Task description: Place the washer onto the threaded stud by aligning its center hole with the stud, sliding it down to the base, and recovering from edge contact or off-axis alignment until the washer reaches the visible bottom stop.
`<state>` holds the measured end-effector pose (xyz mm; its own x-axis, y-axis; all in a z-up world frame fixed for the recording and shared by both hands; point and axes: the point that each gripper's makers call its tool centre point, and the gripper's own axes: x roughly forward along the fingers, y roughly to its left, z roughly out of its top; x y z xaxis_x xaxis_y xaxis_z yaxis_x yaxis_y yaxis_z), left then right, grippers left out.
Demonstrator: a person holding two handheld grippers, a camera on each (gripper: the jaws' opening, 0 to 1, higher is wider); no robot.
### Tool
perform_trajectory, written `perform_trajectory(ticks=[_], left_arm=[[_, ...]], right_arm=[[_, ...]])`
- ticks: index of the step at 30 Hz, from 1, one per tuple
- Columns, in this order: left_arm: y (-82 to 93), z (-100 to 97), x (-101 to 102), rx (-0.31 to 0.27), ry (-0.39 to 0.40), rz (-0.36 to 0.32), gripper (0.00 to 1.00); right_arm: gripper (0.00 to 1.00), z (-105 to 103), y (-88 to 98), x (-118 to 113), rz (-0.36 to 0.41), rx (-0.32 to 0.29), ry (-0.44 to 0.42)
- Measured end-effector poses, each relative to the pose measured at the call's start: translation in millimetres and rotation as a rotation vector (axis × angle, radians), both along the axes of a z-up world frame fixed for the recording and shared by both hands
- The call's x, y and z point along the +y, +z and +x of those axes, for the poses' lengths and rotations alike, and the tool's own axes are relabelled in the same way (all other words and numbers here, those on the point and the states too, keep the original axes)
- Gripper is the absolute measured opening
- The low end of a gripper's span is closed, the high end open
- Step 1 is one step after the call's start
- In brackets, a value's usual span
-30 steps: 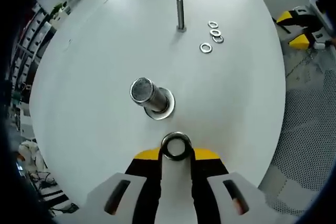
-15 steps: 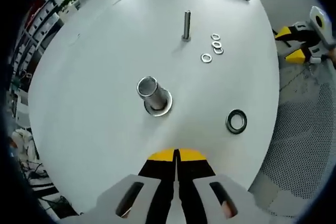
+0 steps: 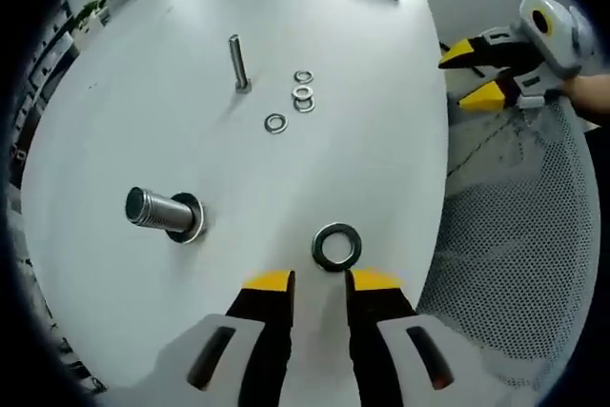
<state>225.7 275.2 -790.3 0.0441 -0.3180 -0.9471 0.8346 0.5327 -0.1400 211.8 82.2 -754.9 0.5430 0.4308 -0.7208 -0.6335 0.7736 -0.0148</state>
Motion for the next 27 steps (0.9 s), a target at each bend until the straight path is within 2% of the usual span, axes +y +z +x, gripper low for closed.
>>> perform_trajectory(ticks=[3,9,13,14,15,18,27], left_arm=[[-3.5,-2.4,-5.1,-0.013,-0.017,0.012,0.31],[-3.1,1.0,-13.2,-0.06,-0.048,0.029,0.3],[-5.4,3.6,-10.5,-0.135,-0.17,0.11,0.27],[-5.8,-0.9,-15.3,-0.121,-0.192,0.09,0.25],[-5.3,-1.4,-14.9,-0.118,-0.178,0.099,0.24],[-5.5,-1.5,-16.5,-0.113,-0.22,0.122,0.22],[-6.3,-2.1,-17.2,-0.103,-0.256,0.153,0.2]], right_arm=[[0.32,-0.1,0.0,-0.1,0.0,0.001,-0.001],[0.32,-0.3,-0.2,-0.2,-0.001,0.003,-0.001],[0.32,-0.4,-0.4,0.1,-0.002,0.004,0.001],[0.32,-0.4,-0.4,0.2,-0.001,0.004,0.001],[0.32,-0.5,-0.4,0.3,-0.001,0.004,0.002],[0.32,-0.5,-0.3,0.4,-0.001,0.004,0.002],[0.32,-0.3,-0.2,0.5,0.001,0.002,0.001]])
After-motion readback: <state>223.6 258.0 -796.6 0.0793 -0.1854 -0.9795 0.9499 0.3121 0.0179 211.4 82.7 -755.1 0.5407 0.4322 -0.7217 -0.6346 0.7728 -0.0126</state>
